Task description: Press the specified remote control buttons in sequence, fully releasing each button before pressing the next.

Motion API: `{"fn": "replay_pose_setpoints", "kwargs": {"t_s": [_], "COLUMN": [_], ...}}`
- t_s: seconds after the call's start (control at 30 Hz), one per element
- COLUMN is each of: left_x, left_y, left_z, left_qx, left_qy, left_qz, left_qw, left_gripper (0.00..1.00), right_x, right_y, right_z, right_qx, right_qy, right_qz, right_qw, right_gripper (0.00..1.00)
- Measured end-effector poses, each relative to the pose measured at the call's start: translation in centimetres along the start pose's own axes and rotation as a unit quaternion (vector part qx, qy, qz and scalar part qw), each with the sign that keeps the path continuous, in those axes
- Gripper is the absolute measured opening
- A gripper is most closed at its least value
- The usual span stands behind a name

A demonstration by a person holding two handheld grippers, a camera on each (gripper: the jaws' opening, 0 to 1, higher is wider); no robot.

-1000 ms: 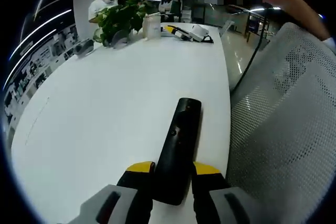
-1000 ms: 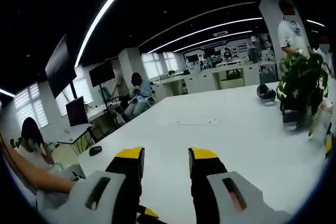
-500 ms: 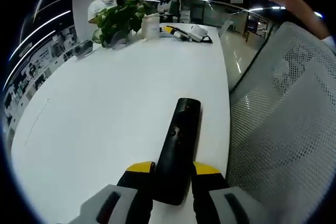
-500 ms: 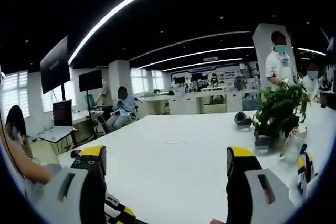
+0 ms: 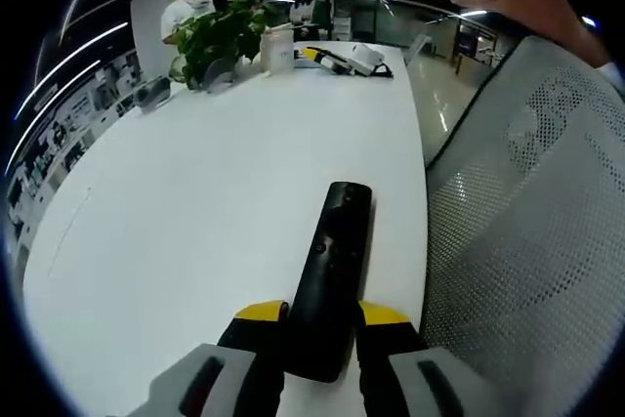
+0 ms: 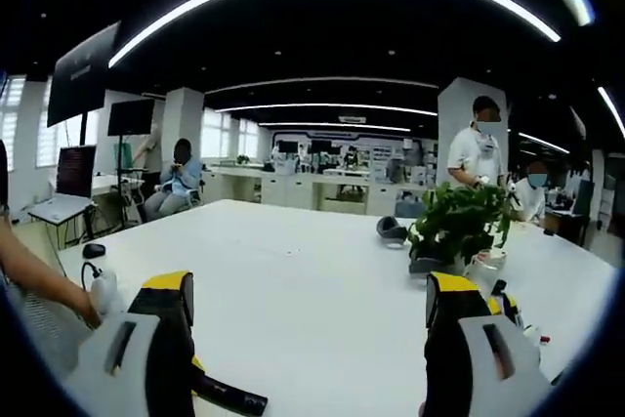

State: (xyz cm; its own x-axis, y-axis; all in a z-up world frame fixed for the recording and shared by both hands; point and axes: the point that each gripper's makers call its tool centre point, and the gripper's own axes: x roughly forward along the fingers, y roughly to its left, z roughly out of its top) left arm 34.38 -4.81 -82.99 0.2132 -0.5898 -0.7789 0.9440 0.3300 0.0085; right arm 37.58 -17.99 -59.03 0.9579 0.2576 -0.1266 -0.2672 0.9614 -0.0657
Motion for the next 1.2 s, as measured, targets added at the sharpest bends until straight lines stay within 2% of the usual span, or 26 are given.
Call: {"fn": "replay_pose_setpoints", "kwargs": {"t_s": [0.1, 0.23, 0.37, 0.43, 0.53, 0.63, 0.77, 0.87, 0.93, 1.1, 1.2], "left_x": [0.0, 0.1, 0.1, 0.1, 0.2, 0.3, 0.3, 0.3, 0.3, 0.2, 0.1], "left_y": [0.1, 0.1, 0.1, 0.1, 0.2, 0.2, 0.1, -0.1, 0.0, 0.1, 0.4], "left_z": [0.0, 0.0, 0.0, 0.0, 0.1, 0.3, 0.2, 0.2, 0.2, 0.1, 0.0], "left_qx": [-0.007, -0.019, -0.026, -0.029, -0.041, -0.048, -0.045, -0.022, -0.028, -0.012, 0.010], "left_qy": [0.002, 0.003, 0.007, 0.010, 0.010, 0.015, 0.021, 0.023, 0.028, 0.040, 0.048], "left_qz": [0.003, 0.008, 0.012, 0.014, 0.024, 0.030, 0.027, 0.019, 0.016, 0.001, -0.001], "left_qw": [1.0000, 0.9998, 0.9996, 0.9994, 0.9988, 0.9983, 0.9984, 0.9993, 0.9991, 0.9991, 0.9988], "left_gripper": [0.28, 0.28, 0.28, 0.28, 0.28, 0.27, 0.26, 0.24, 0.24, 0.24, 0.23], "right_x": [0.2, -0.5, -0.4, -0.7, -0.7, -0.9, -0.7, -0.6, -0.5, -0.5, -0.6], "right_y": [0.0, -0.4, -1.3, -1.6, -2.0, -2.2, -2.2, -1.8, -1.5, -1.5, -1.8], "right_z": [-0.6, -0.5, -1.1, -1.0, -1.7, -1.4, -1.9, -2.2, -2.2, -2.5, -2.6], "right_qx": [-0.011, -0.005, -0.005, 0.000, 0.011, 0.019, 0.024, 0.013, 0.009, 0.005, 0.009], "right_qy": [0.015, 0.005, 0.019, 0.007, 0.026, 0.019, 0.031, 0.040, 0.042, 0.049, 0.052], "right_qz": [0.001, -0.003, -0.020, -0.024, -0.028, -0.031, -0.029, -0.025, -0.021, -0.019, -0.024], "right_qw": [0.9998, 1.0000, 0.9996, 0.9997, 0.9992, 0.9992, 0.9988, 0.9988, 0.9988, 0.9986, 0.9983], "right_gripper": [1.00, 1.00, 1.00, 1.00, 1.00, 0.99, 0.97, 0.96, 0.96, 0.94, 0.93]}}
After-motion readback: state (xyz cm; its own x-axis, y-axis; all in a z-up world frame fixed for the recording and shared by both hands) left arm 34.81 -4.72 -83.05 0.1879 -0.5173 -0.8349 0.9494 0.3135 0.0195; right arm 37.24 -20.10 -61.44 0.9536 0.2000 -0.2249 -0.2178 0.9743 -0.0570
